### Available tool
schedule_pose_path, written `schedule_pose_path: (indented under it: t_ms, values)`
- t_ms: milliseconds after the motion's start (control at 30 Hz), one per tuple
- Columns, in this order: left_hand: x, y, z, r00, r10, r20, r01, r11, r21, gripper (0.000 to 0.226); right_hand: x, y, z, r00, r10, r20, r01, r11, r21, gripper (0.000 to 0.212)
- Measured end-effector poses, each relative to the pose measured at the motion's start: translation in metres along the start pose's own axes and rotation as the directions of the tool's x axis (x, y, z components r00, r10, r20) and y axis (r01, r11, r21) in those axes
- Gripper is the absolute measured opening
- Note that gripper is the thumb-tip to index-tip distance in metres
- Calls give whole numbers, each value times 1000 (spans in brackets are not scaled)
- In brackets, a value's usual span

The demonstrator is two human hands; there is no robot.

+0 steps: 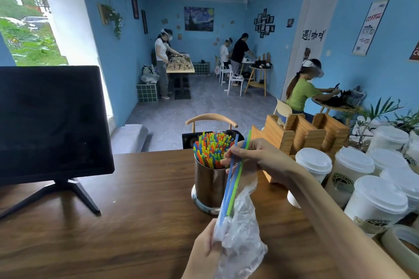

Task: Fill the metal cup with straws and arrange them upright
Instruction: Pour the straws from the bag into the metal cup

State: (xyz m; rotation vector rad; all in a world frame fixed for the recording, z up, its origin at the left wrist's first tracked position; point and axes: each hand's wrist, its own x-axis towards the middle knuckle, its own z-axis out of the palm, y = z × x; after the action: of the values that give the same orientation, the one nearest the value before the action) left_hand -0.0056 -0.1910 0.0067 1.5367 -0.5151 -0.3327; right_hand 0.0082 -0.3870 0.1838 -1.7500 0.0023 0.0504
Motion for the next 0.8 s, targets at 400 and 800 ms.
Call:
schedule_pose_path:
  t_ms: [400, 800]
  values:
    - [1, 12, -44, 990, 141, -23, -123, 922, 368, 66, -13, 4, 19, 983, 51, 177, -107, 940, 325, 16]
    - [-4, 39, -102, 957, -220, 188, -4, 640, 769, 112, -26, 33, 45, 984, 131, 125, -175, 866, 469, 32]
